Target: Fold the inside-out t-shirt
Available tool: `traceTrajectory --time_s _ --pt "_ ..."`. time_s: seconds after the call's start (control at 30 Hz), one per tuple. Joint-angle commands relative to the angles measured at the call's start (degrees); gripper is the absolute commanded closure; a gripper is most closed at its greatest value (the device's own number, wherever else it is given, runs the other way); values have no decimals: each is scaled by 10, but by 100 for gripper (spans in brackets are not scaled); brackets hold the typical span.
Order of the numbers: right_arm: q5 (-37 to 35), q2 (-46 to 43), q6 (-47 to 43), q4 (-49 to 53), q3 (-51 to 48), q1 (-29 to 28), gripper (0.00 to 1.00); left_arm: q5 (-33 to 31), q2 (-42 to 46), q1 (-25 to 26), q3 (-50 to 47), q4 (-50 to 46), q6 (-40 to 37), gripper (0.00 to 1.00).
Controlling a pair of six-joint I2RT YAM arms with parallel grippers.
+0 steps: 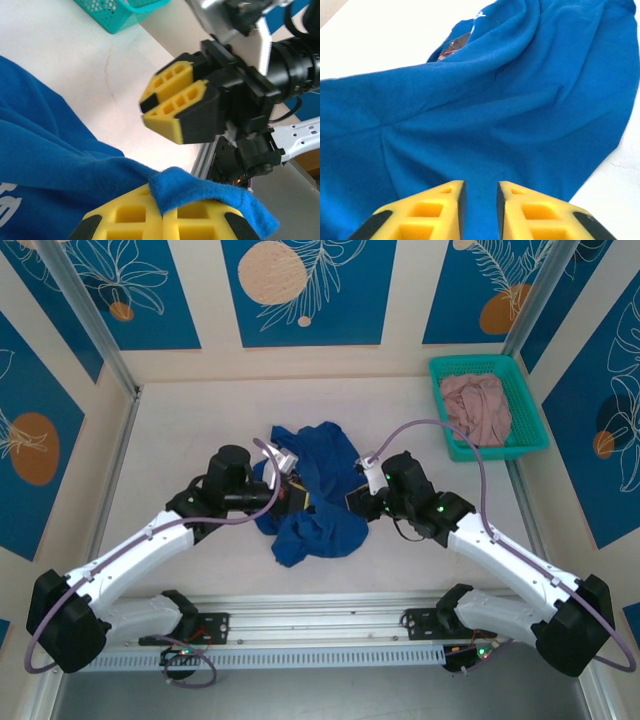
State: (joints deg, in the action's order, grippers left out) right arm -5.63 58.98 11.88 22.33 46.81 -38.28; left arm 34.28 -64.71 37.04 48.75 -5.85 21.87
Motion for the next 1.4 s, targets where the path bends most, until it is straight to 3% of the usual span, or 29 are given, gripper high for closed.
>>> traceTrajectory --time_s 0.0,0.07,0.1,0.17,0.5,0.57,0.67,0.73,0.83,0.97,1.23,1.37 --pt "77 -50 -24 -3 -6 -12 64 6 -6 -10 6 -20 26 100" --pt "98 -68 -30 -32 -25 -39 53 1 -9 -11 8 -24 31 100" --pt "93 -72 -35 -45 -29 -53 45 1 -10 -11 9 -23 33 100" --pt "65 -68 -50 -66 -30 -87 37 2 -13 -11 10 -22 37 100" --pt "-58 6 -85 -160 -18 -185 34 0 -16 -12 14 -20 49 100" --pt "-107 21 -74 -168 -11 -194 40 -2 -15 -12 13 -21 48 100" --pt "-129 17 -64 -171 -11 -192 69 -17 -12 -12 13 -32 43 100" --pt "-109 3 -55 -168 -17 -182 86 -35 -7 -14 14 -46 35 100" --pt "-41 -16 -28 -159 -26 -151 99 -98 0 -16 19 -82 13 100" --pt "58 -26 9 -160 -32 -103 100 -192 11 -15 19 -127 -23 100" --pt "140 15 112 -212 -17 -60 100 -255 61 13 -7 -145 -51 63" --pt "169 41 170 -231 -4 -41 100 -326 101 50 -27 -163 -48 55"
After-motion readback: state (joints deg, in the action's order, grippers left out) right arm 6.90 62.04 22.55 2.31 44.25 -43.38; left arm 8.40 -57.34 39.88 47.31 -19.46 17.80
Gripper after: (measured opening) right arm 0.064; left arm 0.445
